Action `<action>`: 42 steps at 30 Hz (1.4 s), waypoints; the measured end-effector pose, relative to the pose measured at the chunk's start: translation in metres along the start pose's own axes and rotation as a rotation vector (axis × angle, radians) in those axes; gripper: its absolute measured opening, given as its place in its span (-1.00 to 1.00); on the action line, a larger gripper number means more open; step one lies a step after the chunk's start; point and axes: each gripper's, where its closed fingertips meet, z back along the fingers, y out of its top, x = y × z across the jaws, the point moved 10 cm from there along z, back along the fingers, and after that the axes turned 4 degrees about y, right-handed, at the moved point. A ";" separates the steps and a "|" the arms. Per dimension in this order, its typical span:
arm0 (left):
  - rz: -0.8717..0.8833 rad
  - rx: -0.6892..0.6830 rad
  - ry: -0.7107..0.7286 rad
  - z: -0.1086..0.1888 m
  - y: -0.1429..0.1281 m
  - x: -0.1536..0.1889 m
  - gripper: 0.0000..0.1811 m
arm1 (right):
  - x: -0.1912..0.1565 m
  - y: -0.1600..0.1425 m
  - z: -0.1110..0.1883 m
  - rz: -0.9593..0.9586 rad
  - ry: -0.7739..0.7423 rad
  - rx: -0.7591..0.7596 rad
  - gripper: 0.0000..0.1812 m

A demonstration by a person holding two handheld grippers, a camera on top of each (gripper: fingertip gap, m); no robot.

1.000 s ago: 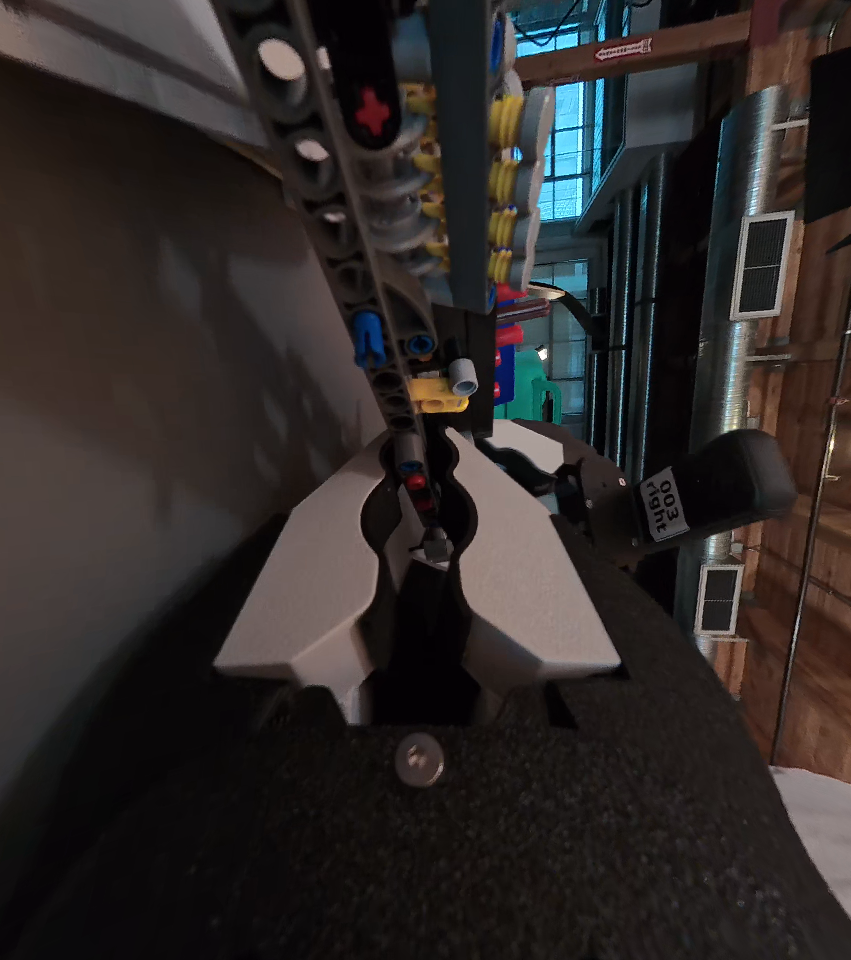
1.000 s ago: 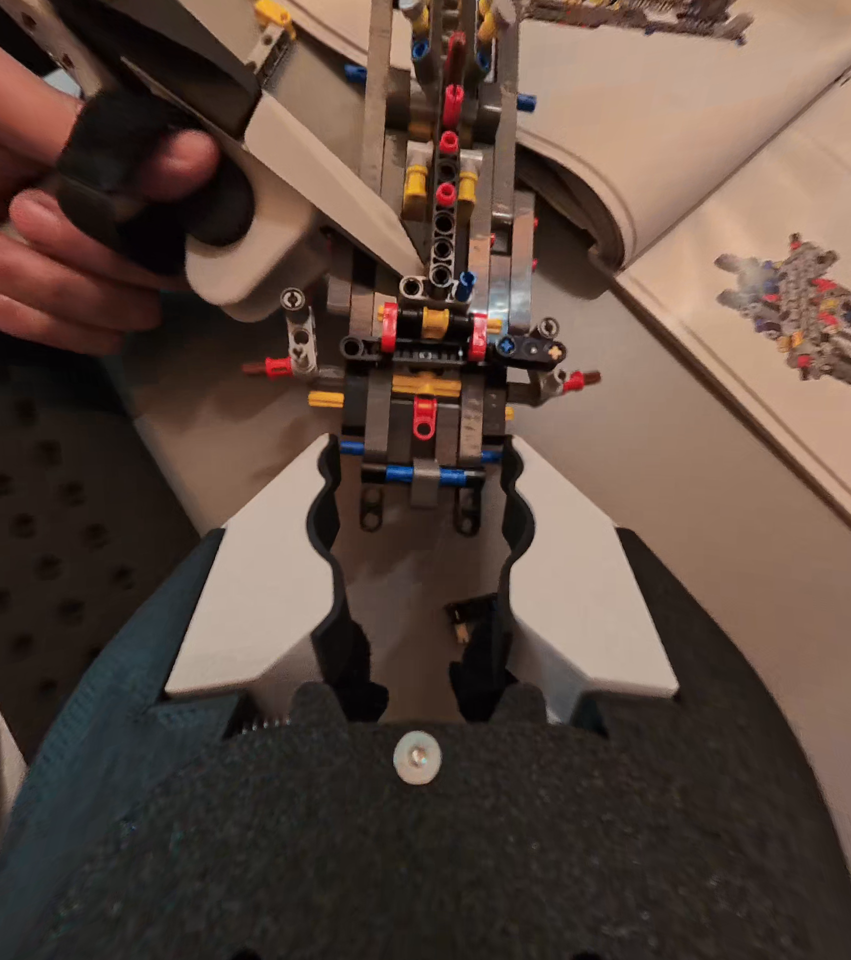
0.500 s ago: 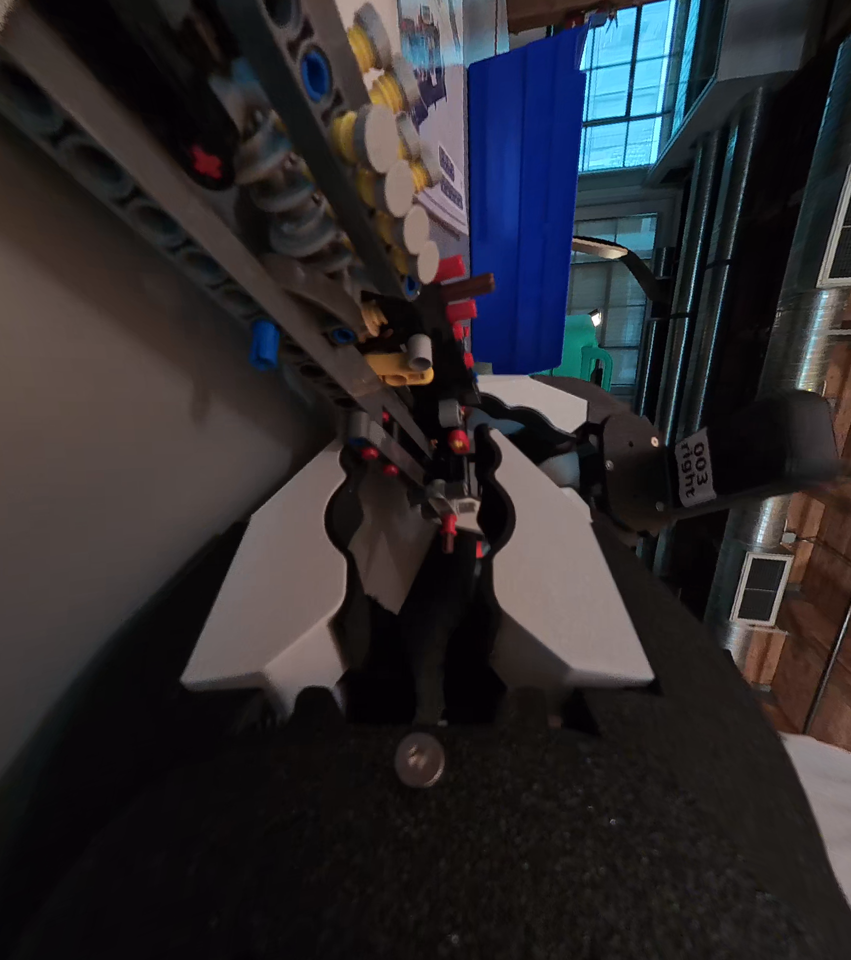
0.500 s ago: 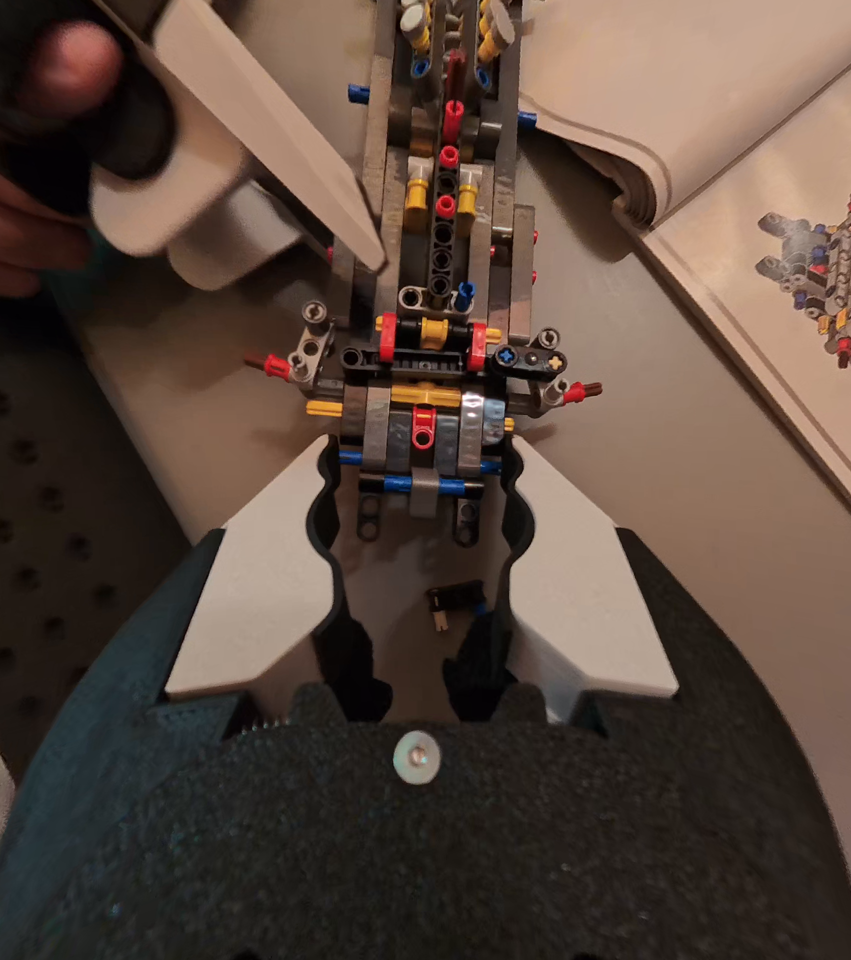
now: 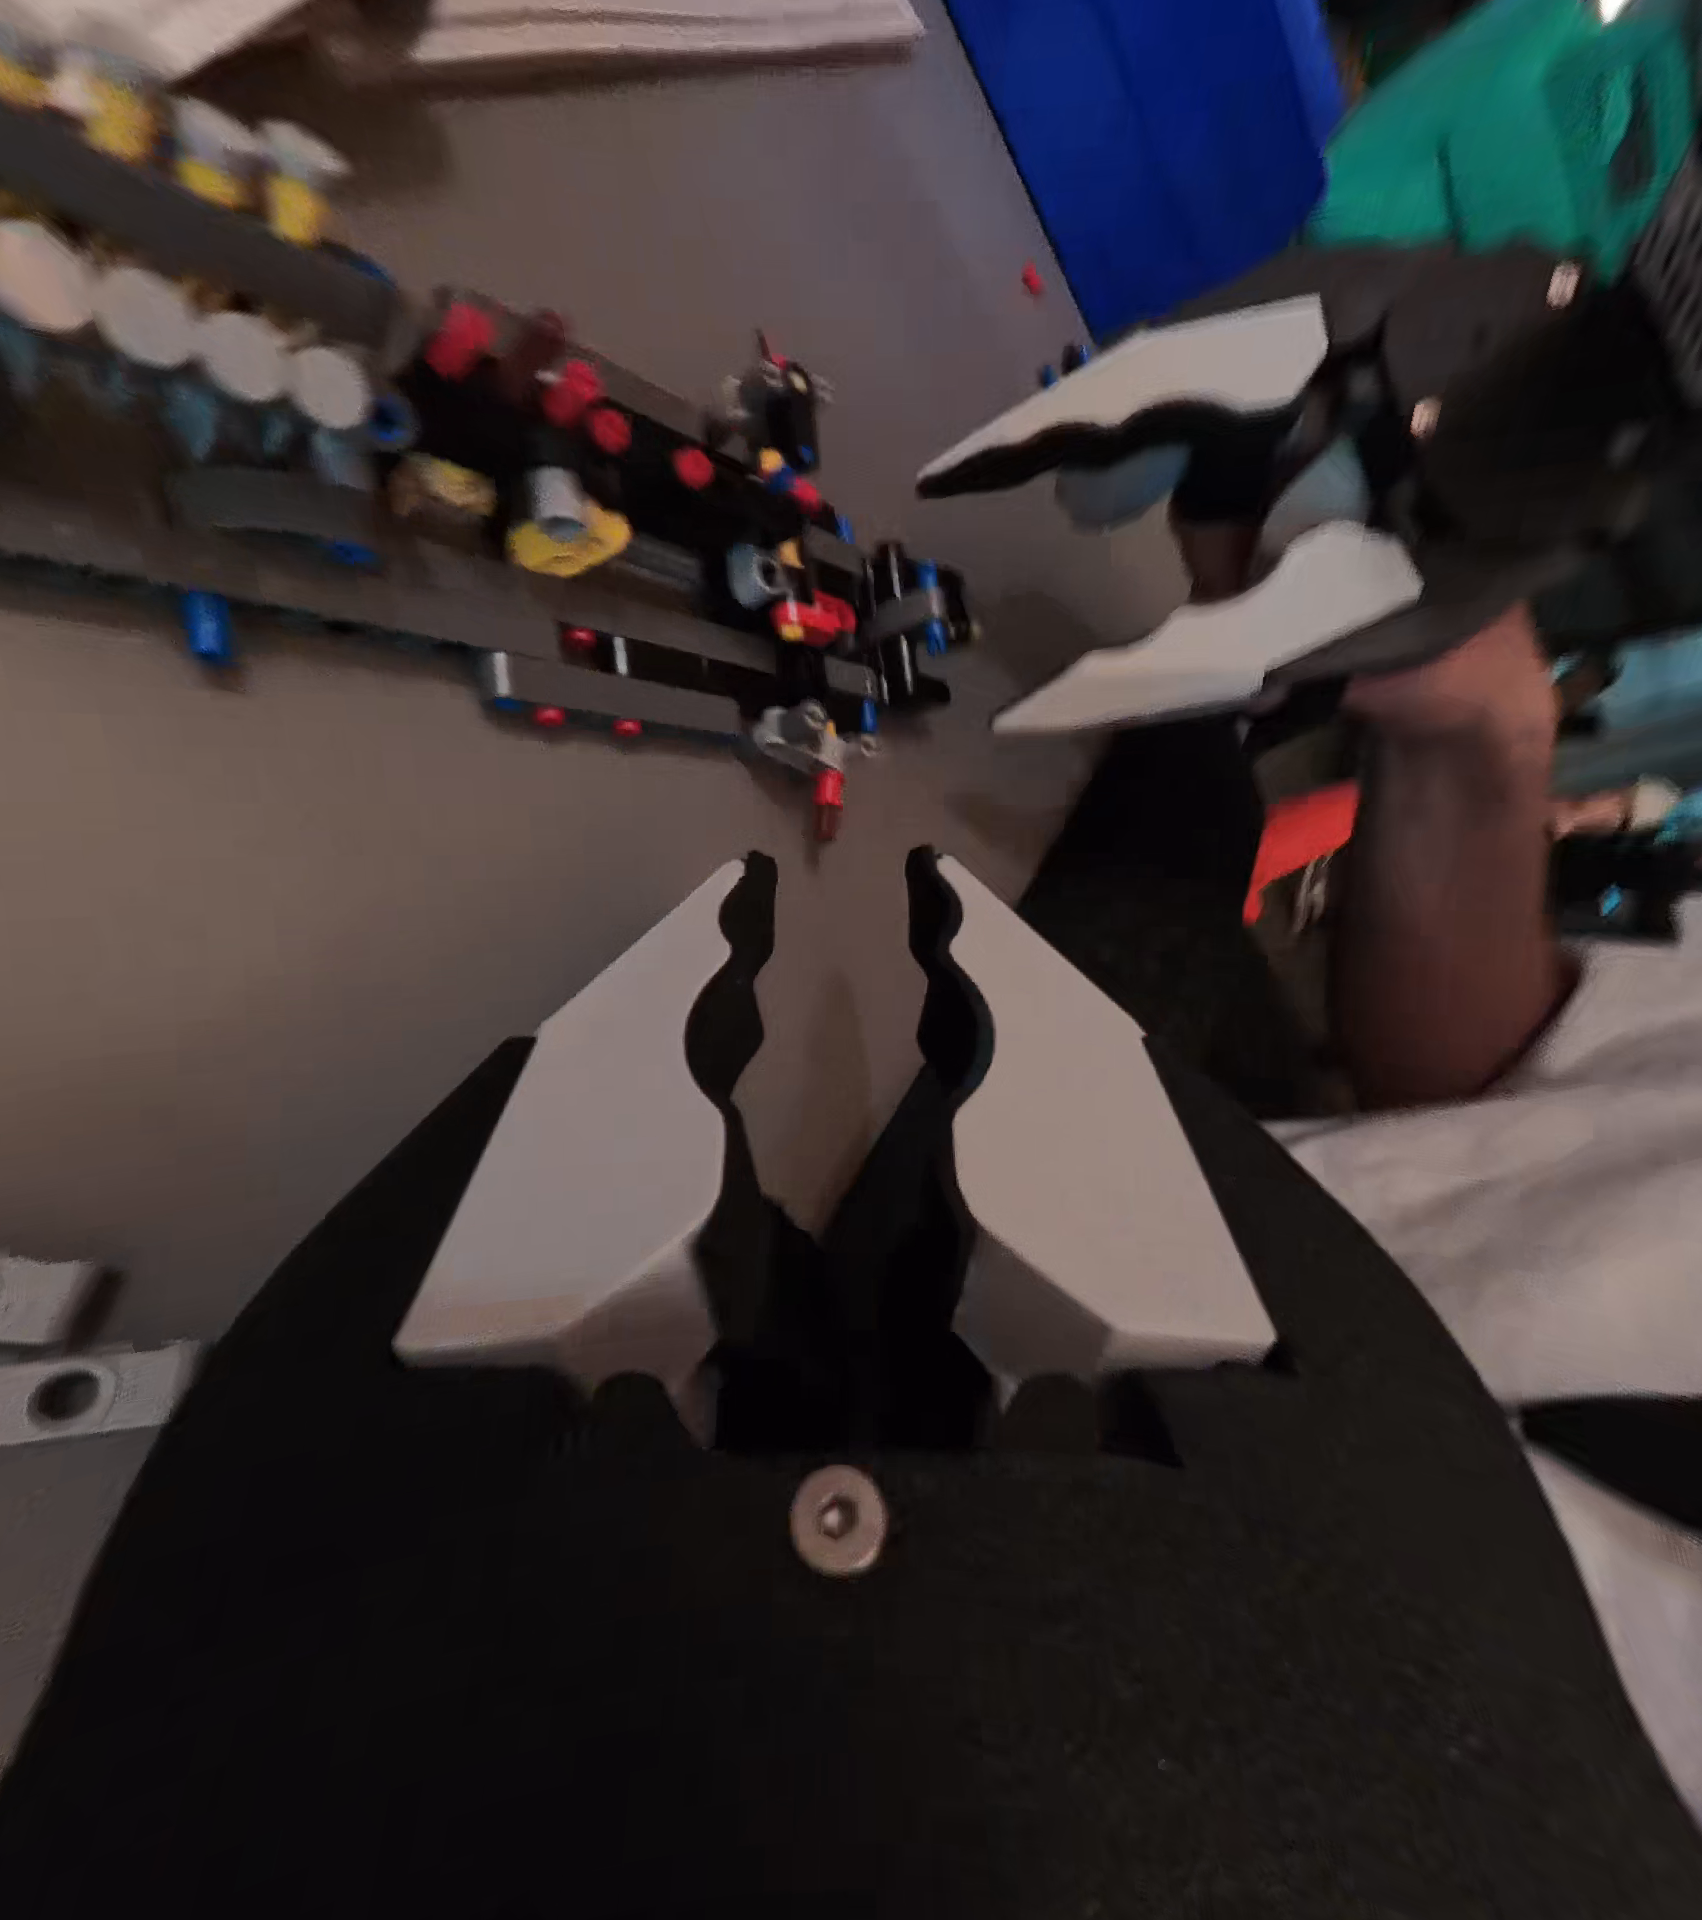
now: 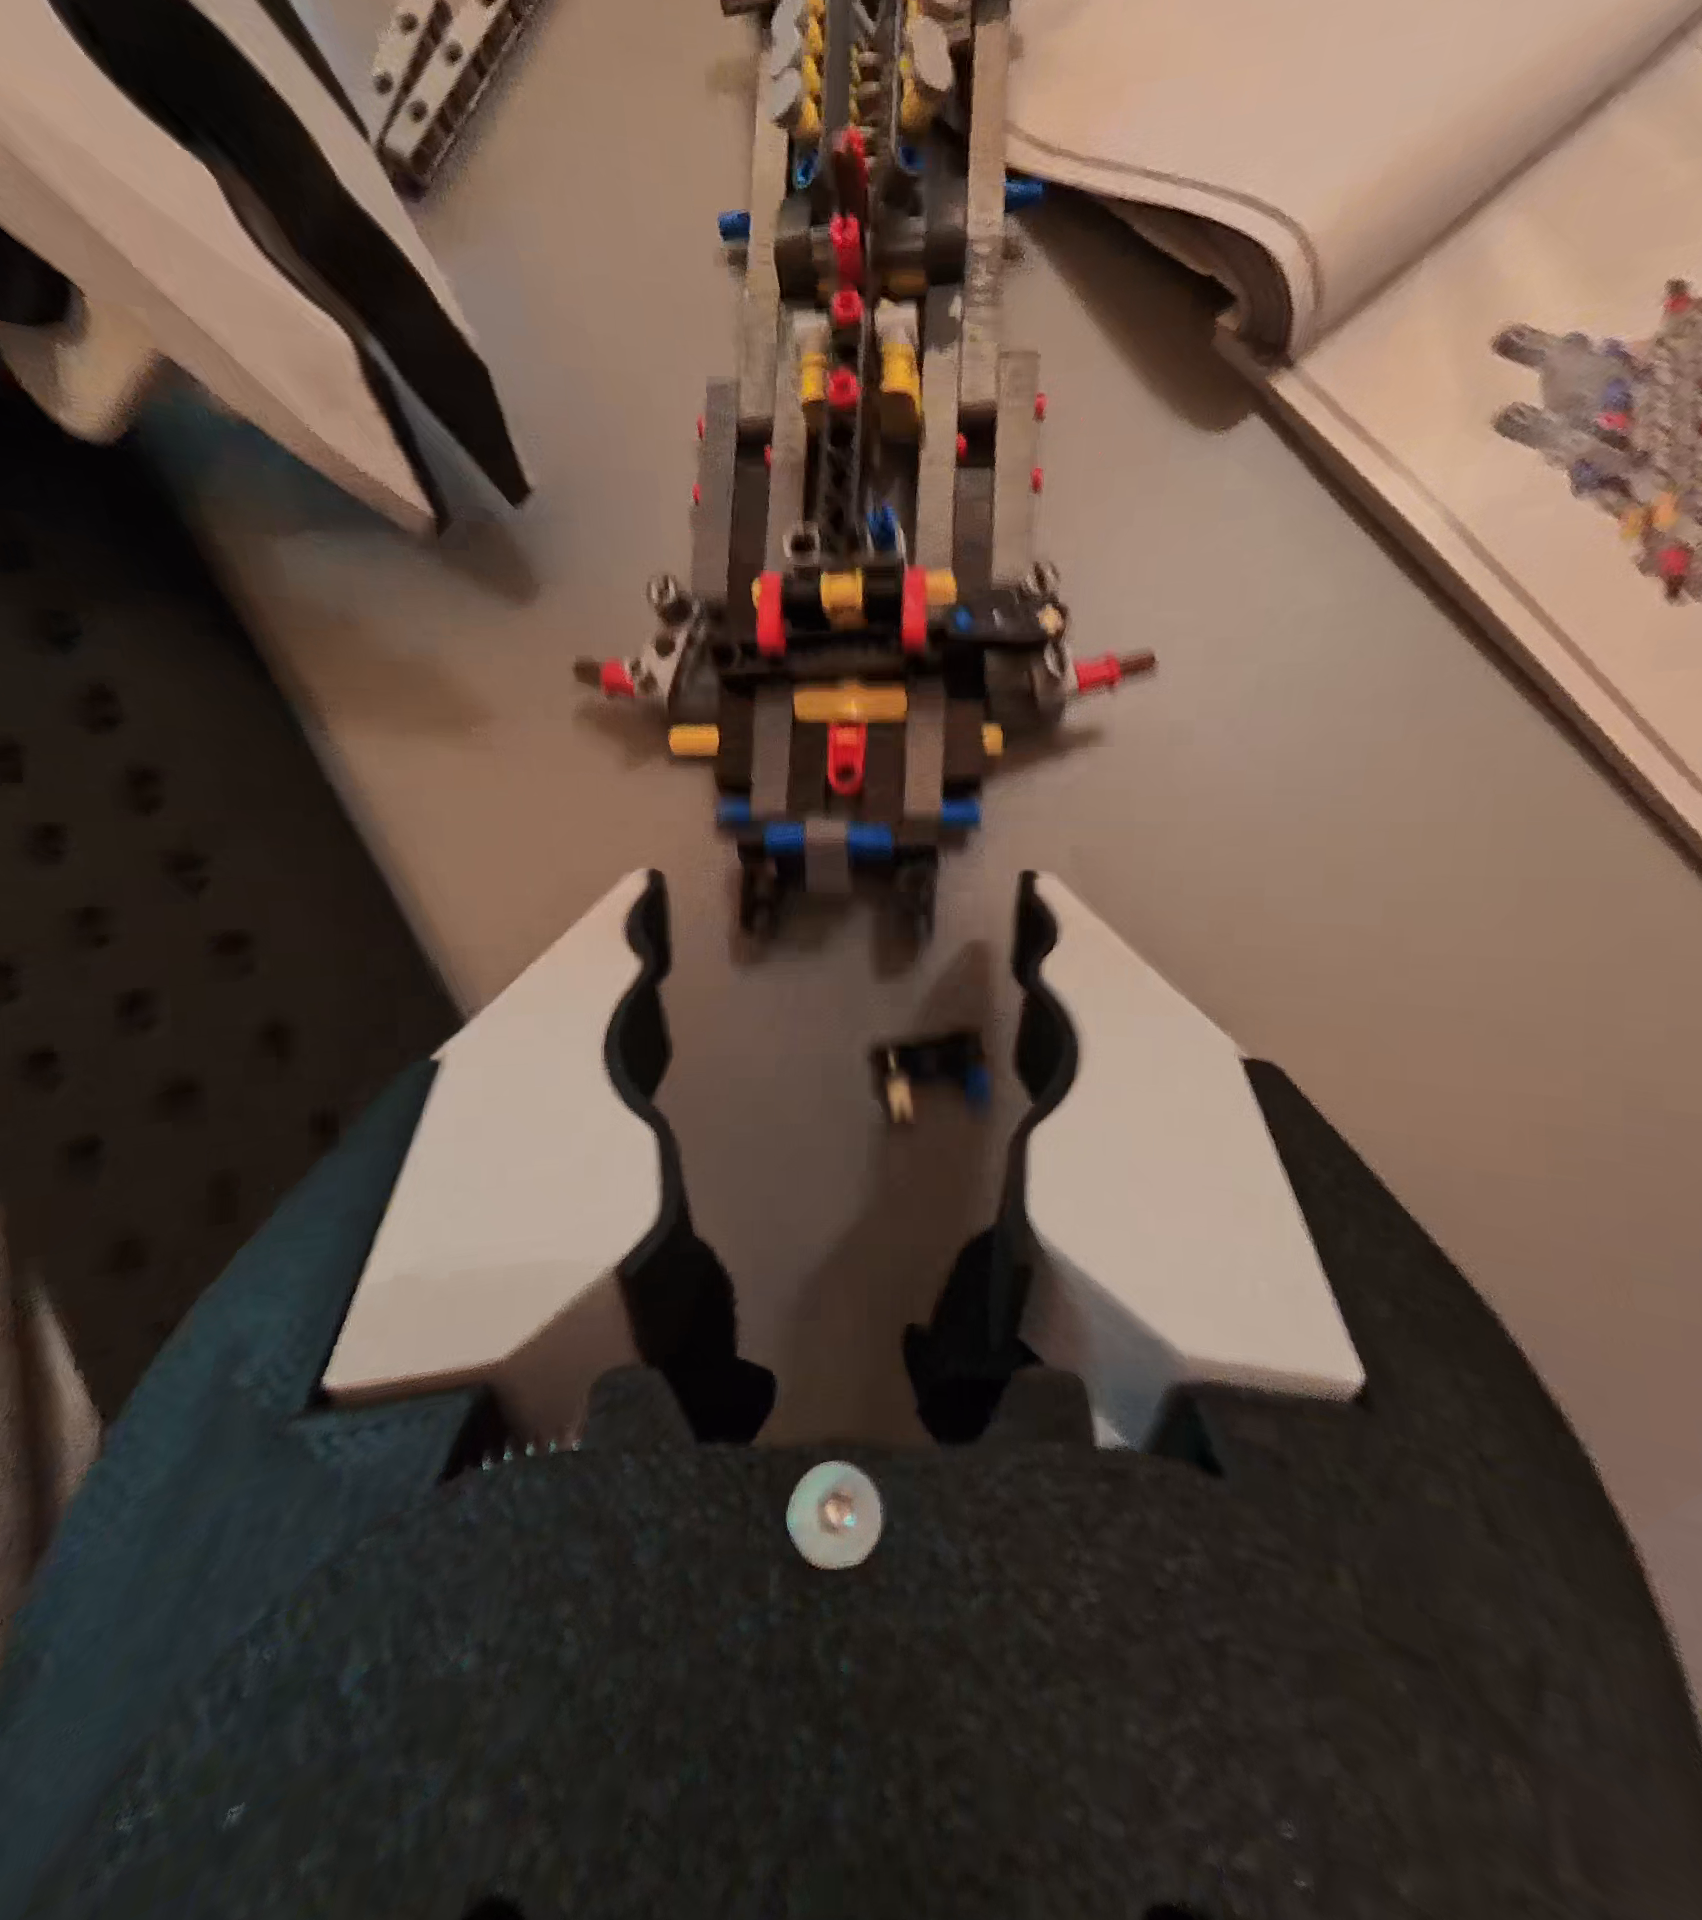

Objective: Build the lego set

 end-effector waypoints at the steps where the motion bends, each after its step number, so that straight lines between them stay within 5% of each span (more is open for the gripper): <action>1: -0.076 -0.020 0.007 0.000 -0.001 0.005 -0.73 | 0.002 -0.008 0.010 0.005 -0.007 -0.021 -0.39; 6: -0.296 -0.045 0.050 -0.005 -0.002 0.018 -0.75 | 0.009 -0.030 0.020 0.049 -0.040 -0.146 -0.44; 14: -0.288 -0.024 -0.012 -0.010 0.009 0.024 -0.82 | 0.007 -0.022 0.006 0.172 -0.063 -0.183 -0.76; 20: -0.194 0.018 -0.132 -0.015 0.020 0.038 -0.81 | -0.047 0.012 0.016 0.442 -0.142 0.239 -0.76; 27: -0.219 0.002 -0.131 -0.011 0.021 0.040 -0.93 | -0.071 0.015 -0.001 0.553 -0.290 0.371 -0.76; 31: -0.367 -0.040 0.057 -0.012 0.017 0.036 -0.94 | -0.066 0.011 -0.006 0.487 -0.186 0.289 -0.71; 35: -0.714 -0.112 0.298 -0.007 0.018 0.039 -0.94 | -0.055 0.024 0.006 0.427 -0.008 0.195 -0.60; 38: -0.951 -0.176 0.343 -0.007 0.013 0.049 -0.93 | -0.049 0.042 0.007 0.505 0.050 0.151 -0.62; 42: -1.038 -0.191 0.272 -0.005 0.009 0.058 -0.93 | -0.050 0.052 -0.006 0.603 0.195 0.099 -0.77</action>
